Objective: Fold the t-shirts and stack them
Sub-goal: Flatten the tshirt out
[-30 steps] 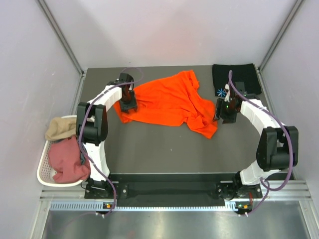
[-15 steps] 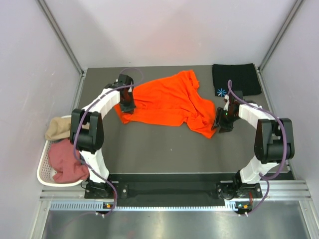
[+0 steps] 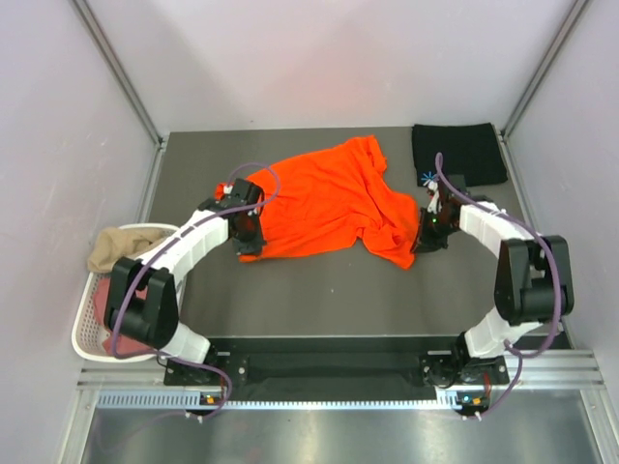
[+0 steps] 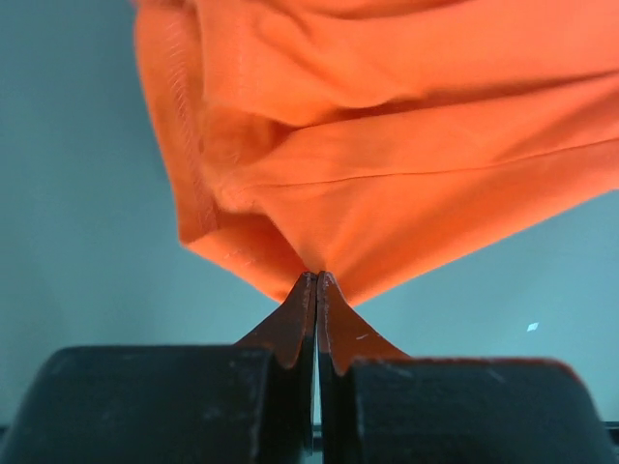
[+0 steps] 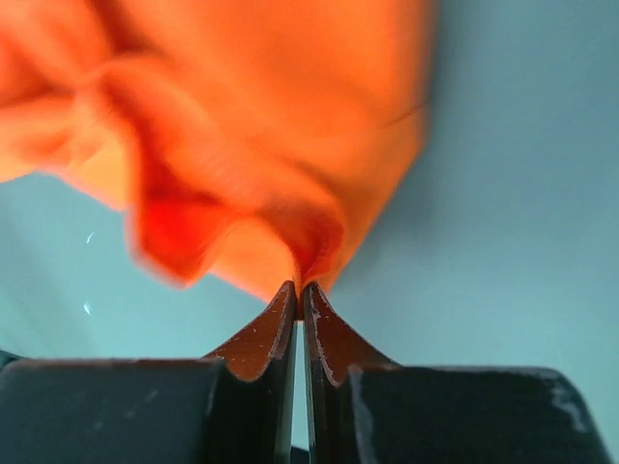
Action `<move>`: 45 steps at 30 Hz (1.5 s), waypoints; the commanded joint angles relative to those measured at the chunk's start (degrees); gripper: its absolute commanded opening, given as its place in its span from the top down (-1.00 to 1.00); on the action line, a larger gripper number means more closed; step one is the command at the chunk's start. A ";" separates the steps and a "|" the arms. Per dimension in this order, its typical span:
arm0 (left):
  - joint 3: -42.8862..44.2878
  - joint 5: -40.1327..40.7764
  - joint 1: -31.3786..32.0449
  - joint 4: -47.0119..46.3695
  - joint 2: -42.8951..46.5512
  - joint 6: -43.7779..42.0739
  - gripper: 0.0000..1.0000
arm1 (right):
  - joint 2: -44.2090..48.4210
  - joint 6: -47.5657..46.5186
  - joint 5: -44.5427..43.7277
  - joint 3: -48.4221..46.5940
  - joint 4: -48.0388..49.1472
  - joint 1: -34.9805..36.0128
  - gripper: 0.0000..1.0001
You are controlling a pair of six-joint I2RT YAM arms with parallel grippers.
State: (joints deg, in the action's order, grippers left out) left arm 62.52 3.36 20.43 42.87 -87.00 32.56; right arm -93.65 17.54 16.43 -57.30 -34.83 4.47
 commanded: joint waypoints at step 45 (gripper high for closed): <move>-0.12 6.58 -2.41 11.44 13.44 3.57 0.15 | 4.16 5.84 -0.08 -4.92 1.87 10.45 0.06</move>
State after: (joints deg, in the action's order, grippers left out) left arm 60.20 9.89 18.15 53.87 -75.75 36.32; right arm -92.73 25.61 12.40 -58.35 -33.39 11.70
